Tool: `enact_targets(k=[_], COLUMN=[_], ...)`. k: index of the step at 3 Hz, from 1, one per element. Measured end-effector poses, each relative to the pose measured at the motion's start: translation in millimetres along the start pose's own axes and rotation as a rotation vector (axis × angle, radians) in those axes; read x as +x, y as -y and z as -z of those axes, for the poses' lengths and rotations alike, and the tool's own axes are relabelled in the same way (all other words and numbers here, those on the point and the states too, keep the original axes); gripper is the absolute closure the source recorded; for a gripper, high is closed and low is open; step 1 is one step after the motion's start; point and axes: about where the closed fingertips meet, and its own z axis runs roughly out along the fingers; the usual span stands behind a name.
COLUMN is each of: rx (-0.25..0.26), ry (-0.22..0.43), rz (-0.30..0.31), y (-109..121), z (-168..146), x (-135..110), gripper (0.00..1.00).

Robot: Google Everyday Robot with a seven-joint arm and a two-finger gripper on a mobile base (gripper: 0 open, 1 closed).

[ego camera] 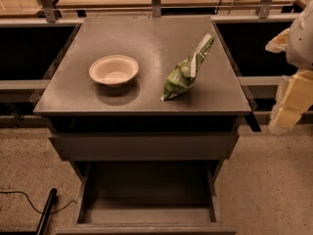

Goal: Place green jalapeno chip bag into middle drawer

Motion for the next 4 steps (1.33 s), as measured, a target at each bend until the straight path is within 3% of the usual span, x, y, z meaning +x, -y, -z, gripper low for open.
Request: enact_targets(k=[1, 2, 3, 4], rx=[0.0, 0.041, 0.136, 0.222], ry=[0.0, 0.027, 0.032, 0.054], rz=[0.0, 0.09, 0.307, 0.628], y=[0, 17, 41, 64], z=[0, -6, -18, -58], x=[0, -15, -52, -105], gripper=[0.0, 0.0, 0.0, 0.03])
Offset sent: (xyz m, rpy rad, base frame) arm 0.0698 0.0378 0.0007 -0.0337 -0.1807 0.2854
